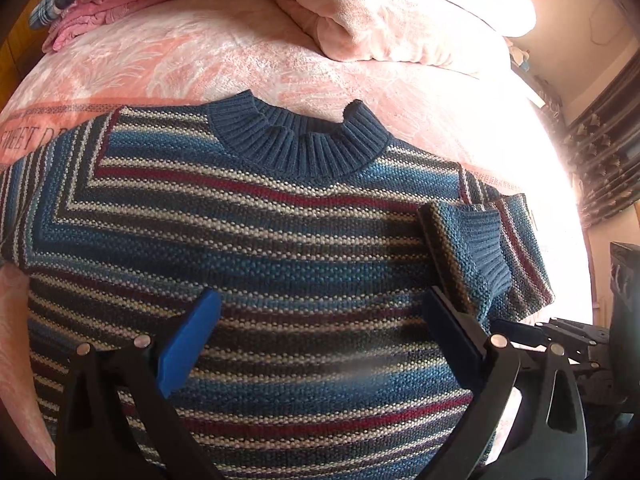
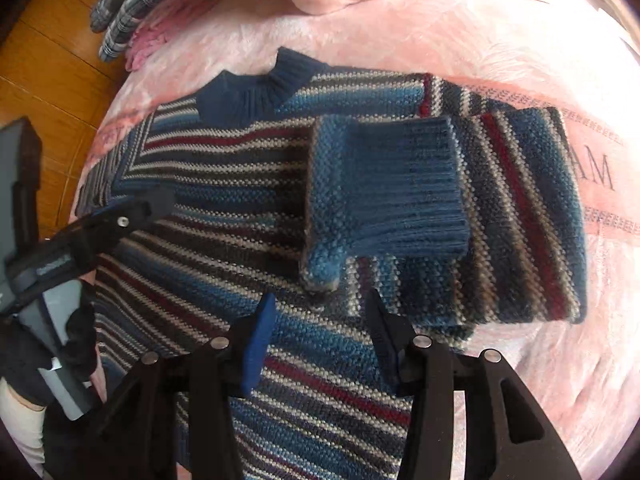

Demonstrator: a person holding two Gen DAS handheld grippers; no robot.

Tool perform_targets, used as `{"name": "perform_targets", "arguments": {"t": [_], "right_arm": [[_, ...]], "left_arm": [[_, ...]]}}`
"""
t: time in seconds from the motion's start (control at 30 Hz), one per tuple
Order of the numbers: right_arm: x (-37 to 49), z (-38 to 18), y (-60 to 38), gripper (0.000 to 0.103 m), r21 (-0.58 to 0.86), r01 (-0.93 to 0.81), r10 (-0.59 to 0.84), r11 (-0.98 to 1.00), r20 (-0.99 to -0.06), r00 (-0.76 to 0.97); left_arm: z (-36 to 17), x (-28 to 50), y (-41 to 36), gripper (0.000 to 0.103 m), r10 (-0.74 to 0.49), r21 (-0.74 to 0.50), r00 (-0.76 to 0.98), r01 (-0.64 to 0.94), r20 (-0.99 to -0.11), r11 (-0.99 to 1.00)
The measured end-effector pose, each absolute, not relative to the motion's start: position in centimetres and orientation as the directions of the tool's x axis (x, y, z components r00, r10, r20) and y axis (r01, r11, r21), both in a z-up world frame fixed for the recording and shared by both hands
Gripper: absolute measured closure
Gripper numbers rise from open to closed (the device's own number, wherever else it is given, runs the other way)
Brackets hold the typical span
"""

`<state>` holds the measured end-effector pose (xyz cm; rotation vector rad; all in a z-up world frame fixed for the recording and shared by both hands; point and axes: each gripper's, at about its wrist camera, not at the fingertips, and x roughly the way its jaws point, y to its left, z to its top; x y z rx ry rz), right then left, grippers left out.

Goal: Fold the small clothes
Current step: 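Fold the held sleeve across the sweater body with the right gripper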

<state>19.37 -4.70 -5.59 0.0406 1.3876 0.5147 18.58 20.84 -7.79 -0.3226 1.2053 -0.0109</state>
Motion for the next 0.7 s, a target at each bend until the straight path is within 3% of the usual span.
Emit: {"name": "perform_targets", "arguments": {"t": [0.13, 0.27, 0.37, 0.43, 0.47, 0.53, 0.6, 0.7], "right_arm": [[18.9, -1.2, -11.0, 0.055, 0.231, -0.181, 0.268, 0.956, -0.939, 0.214], [18.1, -0.3, -15.8, 0.054, 0.329, -0.054, 0.332, 0.943, -0.912, 0.241], [18.2, -1.2, -17.2, 0.054, 0.304, -0.016, 0.298, 0.953, -0.924, 0.239], [18.4, -2.0, -17.9, 0.054, 0.289, 0.002, 0.281, 0.957, -0.933, 0.227], [18.6, -2.4, -17.9, 0.054, 0.291, 0.013, 0.281, 0.957, -0.933, 0.225], [18.9, -2.7, -18.1, 0.054, 0.306, 0.032, 0.291, 0.952, -0.929, 0.231], [19.2, -2.7, -18.1, 0.054, 0.313, 0.04, 0.294, 0.949, -0.924, 0.243], [19.6, -3.0, -17.2, 0.054, 0.295, 0.028, 0.279, 0.955, -0.928, 0.248]], "left_arm": [[-9.0, 19.0, 17.6, 0.004, -0.297, -0.35, 0.313, -0.128, -0.902, 0.928], [-10.3, 19.3, 13.4, 0.007, -0.358, -0.389, 0.28, -0.06, -0.891, 0.919], [-11.7, 19.6, 11.3, 0.011, -0.378, -0.397, 0.247, -0.033, -0.892, 0.917], [-13.0, 20.0, 10.5, 0.038, -0.432, -0.447, 0.208, -0.029, -0.878, 0.894], [-13.6, 20.1, 10.2, 0.045, -0.467, -0.48, 0.181, -0.034, -0.866, 0.877], [-14.3, 20.3, 9.7, 0.076, -0.498, -0.508, 0.163, -0.027, -0.852, 0.861], [-14.1, 20.3, 9.6, 0.088, -0.459, -0.468, 0.199, 0.001, -0.866, 0.884], [-13.0, 20.2, 11.1, 0.09, -0.445, -0.464, 0.251, -0.016, -0.859, 0.886]]}}
